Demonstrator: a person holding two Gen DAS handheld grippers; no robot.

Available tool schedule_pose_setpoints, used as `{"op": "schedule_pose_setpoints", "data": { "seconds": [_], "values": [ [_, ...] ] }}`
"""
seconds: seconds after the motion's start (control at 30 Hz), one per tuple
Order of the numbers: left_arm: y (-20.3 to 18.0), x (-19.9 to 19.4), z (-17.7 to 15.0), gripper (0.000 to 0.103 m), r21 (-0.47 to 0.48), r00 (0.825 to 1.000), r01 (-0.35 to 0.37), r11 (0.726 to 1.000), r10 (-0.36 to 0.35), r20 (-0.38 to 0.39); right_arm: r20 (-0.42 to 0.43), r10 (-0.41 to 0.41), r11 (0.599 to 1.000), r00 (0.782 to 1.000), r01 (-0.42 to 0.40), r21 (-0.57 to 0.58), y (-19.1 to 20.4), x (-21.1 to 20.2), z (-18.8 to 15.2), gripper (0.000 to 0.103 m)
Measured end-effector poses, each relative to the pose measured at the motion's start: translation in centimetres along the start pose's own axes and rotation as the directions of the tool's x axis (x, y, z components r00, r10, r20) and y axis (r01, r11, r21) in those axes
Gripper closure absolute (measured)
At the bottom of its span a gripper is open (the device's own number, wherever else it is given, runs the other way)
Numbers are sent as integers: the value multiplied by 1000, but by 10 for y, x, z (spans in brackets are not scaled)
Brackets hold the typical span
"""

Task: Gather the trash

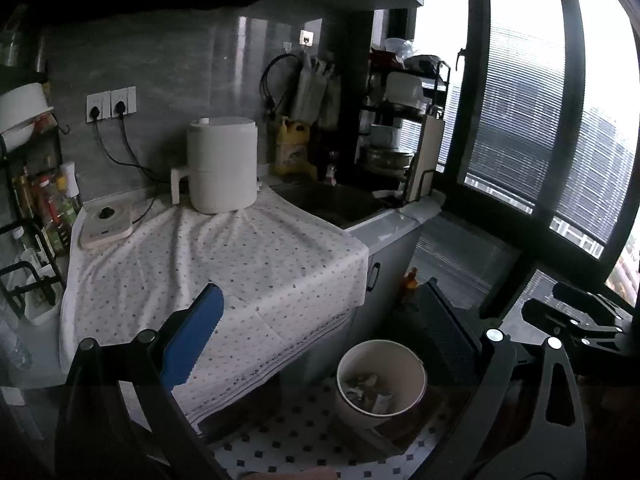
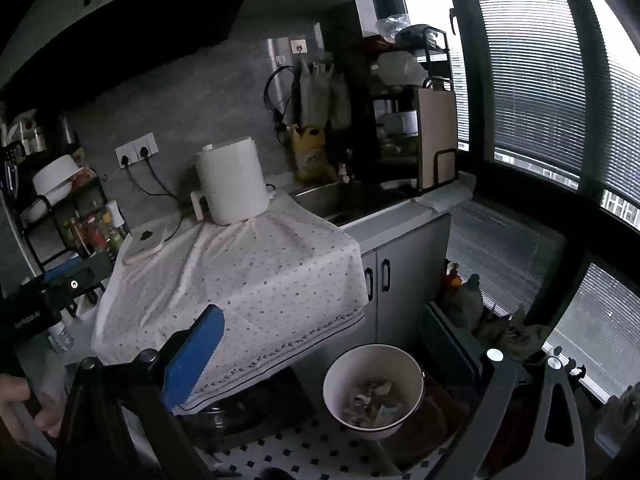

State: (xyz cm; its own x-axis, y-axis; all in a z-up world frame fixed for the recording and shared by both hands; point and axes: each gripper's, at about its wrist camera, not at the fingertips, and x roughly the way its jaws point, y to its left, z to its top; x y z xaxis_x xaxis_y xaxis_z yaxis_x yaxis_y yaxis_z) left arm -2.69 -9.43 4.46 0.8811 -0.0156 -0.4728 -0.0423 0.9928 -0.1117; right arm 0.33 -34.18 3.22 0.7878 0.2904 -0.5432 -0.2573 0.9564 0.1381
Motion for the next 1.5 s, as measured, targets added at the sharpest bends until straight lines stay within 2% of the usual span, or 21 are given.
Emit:
{"op": "schedule_pose_setpoints", "data": {
  "seconds": [1.5],
  "values": [
    [6,6,0,6,2,1000,0,1000,0,-5,-2,-3,1000,1000,3,-3,12,10,-4,8]
  ]
}}
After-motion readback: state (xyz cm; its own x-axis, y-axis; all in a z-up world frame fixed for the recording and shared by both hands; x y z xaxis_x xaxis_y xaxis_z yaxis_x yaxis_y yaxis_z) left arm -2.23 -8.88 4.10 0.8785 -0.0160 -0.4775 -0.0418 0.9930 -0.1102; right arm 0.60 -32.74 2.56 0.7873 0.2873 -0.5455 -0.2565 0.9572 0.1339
